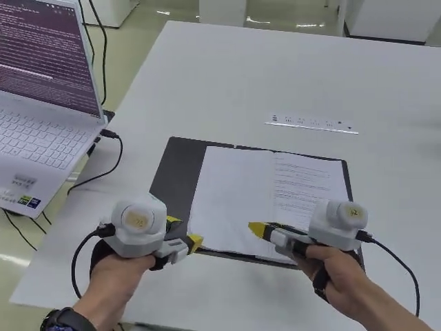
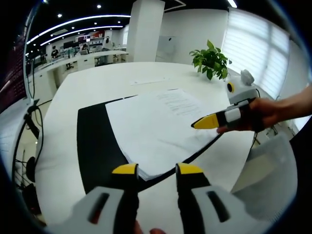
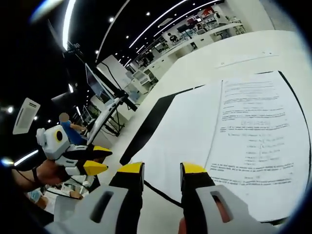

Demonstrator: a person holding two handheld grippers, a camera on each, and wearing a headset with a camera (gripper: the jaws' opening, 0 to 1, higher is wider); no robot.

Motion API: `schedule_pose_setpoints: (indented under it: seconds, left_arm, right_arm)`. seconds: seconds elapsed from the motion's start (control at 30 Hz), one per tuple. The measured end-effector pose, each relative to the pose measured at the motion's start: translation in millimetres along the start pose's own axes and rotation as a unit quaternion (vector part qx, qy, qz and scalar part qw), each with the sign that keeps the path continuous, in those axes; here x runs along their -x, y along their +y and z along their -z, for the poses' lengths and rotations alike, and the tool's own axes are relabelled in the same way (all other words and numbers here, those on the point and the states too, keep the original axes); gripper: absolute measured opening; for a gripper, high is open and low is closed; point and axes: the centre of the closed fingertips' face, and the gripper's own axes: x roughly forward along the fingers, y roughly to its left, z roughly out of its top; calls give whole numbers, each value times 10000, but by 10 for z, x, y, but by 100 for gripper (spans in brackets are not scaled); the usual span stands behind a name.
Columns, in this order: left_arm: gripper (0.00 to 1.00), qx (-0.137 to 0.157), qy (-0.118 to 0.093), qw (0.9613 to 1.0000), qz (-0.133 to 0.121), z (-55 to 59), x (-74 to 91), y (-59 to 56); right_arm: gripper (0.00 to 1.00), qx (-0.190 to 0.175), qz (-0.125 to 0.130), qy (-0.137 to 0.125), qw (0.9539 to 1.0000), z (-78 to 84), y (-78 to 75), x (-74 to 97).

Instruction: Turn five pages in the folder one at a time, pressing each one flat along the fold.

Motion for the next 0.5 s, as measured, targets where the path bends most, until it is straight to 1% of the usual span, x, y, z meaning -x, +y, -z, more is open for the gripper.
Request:
schedule_pose_setpoints:
  seconds: [0.13,0.2,0.3,0.33,0.4,0.5]
  left_arm:
    - [21,-141,92,9998,90,2,-105,-11]
    - [17,-195,166,9996,129,41,-173,-8]
    - [14,-268,329,9989,223,138,-281,-23]
    - [14,-253,362,9988,223,154,-306,-21]
    - [11,-132,427,9989,165,201,-377,23]
    - [7,29,460,9989,111,245,-458,59]
  right_arm:
    - [27,-44,46,-21,10000,30,-40,65]
    - [27,-82,56,-29,9999,43,-52,86]
    - [27,-109,72,3,9999,70,-72,119]
    - [27,-116,78,10,9999,77,-84,130]
    - [27,-174,89,3,9998,94,-112,159]
    - [26,-198,133,32,9997,128,-162,195]
